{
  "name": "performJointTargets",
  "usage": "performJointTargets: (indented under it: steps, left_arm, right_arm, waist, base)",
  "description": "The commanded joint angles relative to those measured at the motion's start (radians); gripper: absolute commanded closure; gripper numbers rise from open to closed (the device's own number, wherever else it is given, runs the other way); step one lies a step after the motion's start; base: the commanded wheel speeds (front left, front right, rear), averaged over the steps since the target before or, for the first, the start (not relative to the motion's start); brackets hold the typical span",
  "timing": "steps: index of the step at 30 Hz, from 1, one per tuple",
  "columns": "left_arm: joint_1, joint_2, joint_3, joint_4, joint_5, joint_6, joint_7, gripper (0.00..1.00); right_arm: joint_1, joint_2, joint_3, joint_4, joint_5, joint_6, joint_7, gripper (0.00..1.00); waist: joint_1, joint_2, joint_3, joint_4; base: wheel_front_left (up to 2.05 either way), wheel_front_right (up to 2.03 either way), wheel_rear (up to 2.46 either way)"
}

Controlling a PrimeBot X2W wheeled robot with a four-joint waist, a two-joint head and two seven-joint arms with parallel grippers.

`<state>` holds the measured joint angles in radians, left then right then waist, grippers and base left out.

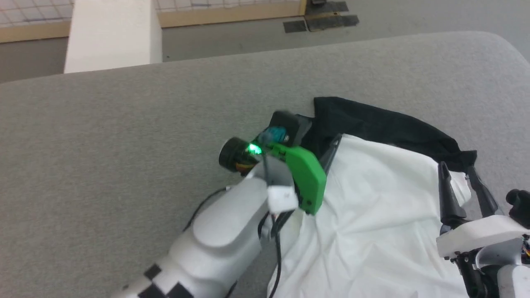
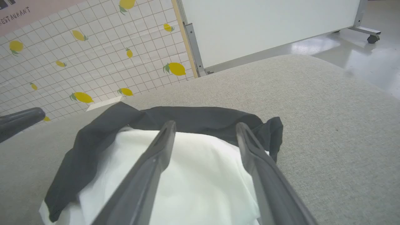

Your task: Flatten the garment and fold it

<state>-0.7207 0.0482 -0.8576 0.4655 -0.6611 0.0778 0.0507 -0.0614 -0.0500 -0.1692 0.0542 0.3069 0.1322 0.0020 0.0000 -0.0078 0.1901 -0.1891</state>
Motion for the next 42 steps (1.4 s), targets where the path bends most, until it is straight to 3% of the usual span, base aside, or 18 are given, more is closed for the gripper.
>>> performJointTargets:
  steps: [1,6,12,13,14,15,19,21,29,35,42]
  left_arm:
    - [-0.042,0.002,-0.019,0.025,-0.02,0.017,0.021,0.0]
    - [-0.161,0.002,-0.101,0.143,-0.096,0.08,0.159,0.0]
    - [-0.236,0.002,-0.154,0.207,-0.152,0.102,0.24,0.0]
    - [-0.244,0.002,-0.162,0.214,-0.158,0.101,0.247,0.38]
    - [-0.252,0.002,-0.17,0.22,-0.165,0.099,0.251,0.9]
    - [-0.257,0.002,-0.174,0.224,-0.173,0.097,0.252,1.0]
    - [-0.268,0.002,-0.189,0.236,-0.203,0.083,0.233,1.0]
    - [-0.27,0.002,-0.176,0.227,-0.218,0.08,0.175,1.0]
    - [-0.233,0.015,-0.04,0.15,-0.272,0.086,-0.173,1.0]
    - [-0.077,0.136,0.108,-0.027,-0.306,0.123,-0.3,1.0]
    - [0.296,0.324,0.291,-0.3,-0.344,0.252,-0.312,1.0]
  right_arm:
    - [-0.013,0.0,0.009,-0.005,0.009,-0.002,-0.007,0.0]
    - [-0.026,0.0,0.034,0.011,0.025,-0.002,-0.02,0.0]
    - [-0.033,0.0,0.04,0.026,0.032,-0.002,-0.036,0.0]
    - [-0.034,0.0,0.041,0.028,0.032,-0.002,-0.037,0.0]
    - [-0.037,0.0,0.042,0.031,0.035,-0.002,-0.04,0.0]
    - [-0.038,0.0,0.043,0.033,0.035,-0.002,-0.041,0.0]
    - [-0.042,0.0,0.043,0.034,0.034,-0.002,-0.045,0.0]
    - [-0.042,0.0,0.038,0.035,0.032,-0.002,-0.044,0.0]
    - [-0.03,0.0,0.022,0.024,0.02,-0.002,-0.028,0.0]
    - [-0.007,0.0,-0.004,0.0,0.007,-0.002,-0.007,0.0]
    - [0.025,0.0,-0.019,-0.037,0.004,-0.002,0.021,0.0]
  waist:
    - [0.0,0.0075,0.041,-0.046]
    - [0.0,0.0075,0.07,-0.082]
    - [0.0,0.0075,0.086,-0.089]
    - [0.0,0.0075,0.087,-0.089]
    - [0.0,0.0075,0.087,-0.088]
    - [0.0,0.0075,0.086,-0.087]
    - [0.0,0.0075,0.078,-0.074]
    - [0.0,0.0075,0.071,-0.064]
    - [0.0,0.0075,0.023,-0.014]
    - [0.0,0.0075,-0.024,0.036]
    - [0.0,0.0075,-0.06,0.09]
  base:
    - [0.0,0.0,0.0]
    - [0.0,0.0,0.0]
    - [0.0,0.0,0.0]
    - [0.0,0.0,0.0]
    - [0.0,0.0,0.0]
    - [0.0,0.0,0.0]
    - [0.0,0.0,0.0]
    - [0.0,0.0,0.0]
    - [0.0,0.0,0.0]
    - [0.0,0.0,0.0]
    - [0.0,0.0,0.0]
